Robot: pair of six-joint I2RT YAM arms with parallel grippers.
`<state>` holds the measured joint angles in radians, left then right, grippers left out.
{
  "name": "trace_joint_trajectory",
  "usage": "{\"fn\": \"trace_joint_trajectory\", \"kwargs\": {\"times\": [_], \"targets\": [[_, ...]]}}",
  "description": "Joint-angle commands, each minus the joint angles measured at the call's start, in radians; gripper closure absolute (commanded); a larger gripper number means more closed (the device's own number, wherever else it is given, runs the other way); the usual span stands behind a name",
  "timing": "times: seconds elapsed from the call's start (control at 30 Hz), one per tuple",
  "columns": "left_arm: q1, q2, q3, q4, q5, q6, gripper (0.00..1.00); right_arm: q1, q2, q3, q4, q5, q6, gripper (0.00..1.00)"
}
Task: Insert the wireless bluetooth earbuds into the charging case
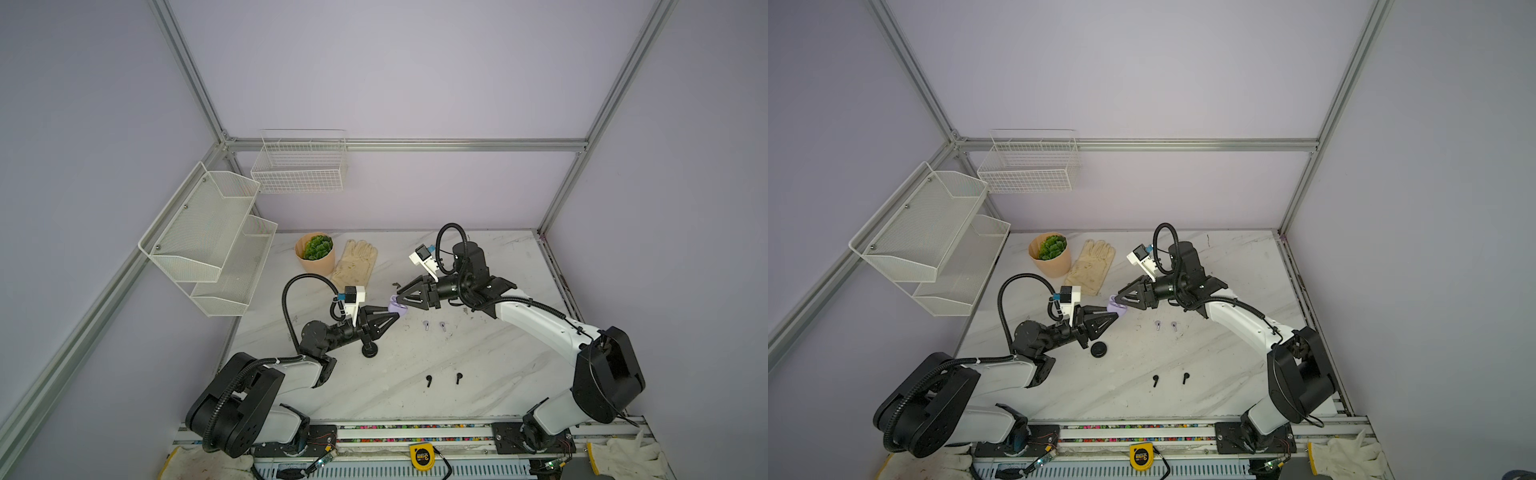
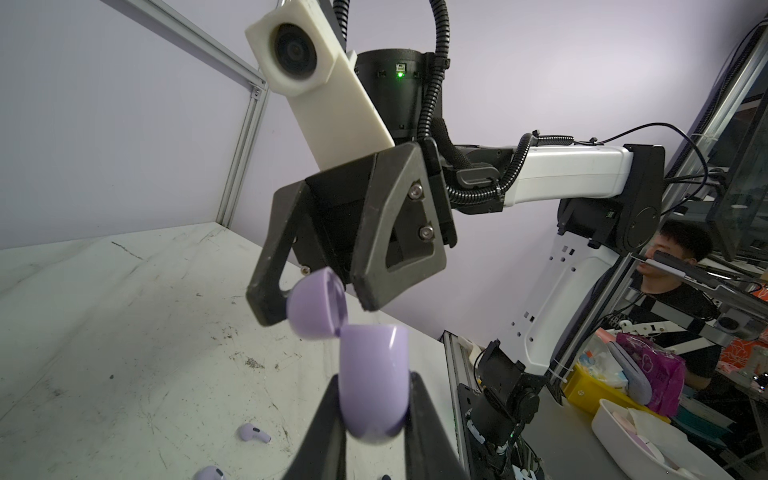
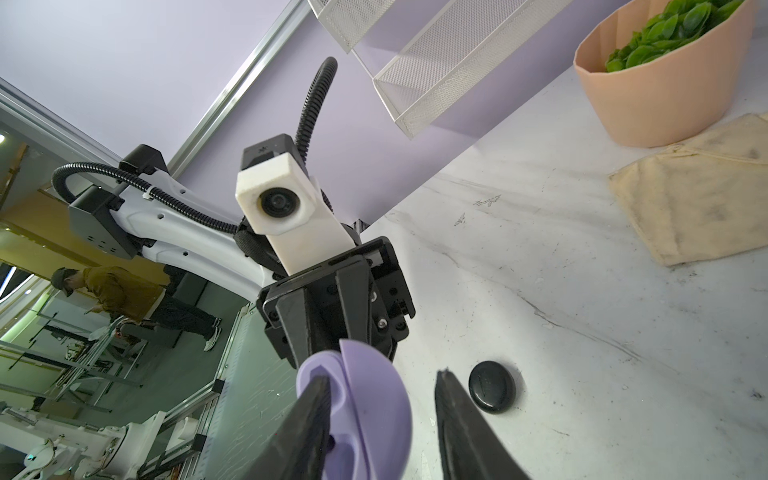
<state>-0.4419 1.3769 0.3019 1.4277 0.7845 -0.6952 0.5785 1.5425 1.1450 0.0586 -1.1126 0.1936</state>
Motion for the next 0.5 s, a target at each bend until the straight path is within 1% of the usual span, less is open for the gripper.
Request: {"fn": "trace_joint_trajectory", "kwargs": {"times": [0.0, 0.47], "targets": [[-0.008, 0.001, 0.045, 0.075, 0.01, 0.008, 1.0, 0.006, 0.008, 0.002, 0.01, -0.026, -0.017, 0.56], [-0.008, 0.002, 0.046, 0.074, 0.011, 0.006, 1.0, 0.009, 0.007, 0.013, 0.021, -0.036, -0.013, 0.7]]}}
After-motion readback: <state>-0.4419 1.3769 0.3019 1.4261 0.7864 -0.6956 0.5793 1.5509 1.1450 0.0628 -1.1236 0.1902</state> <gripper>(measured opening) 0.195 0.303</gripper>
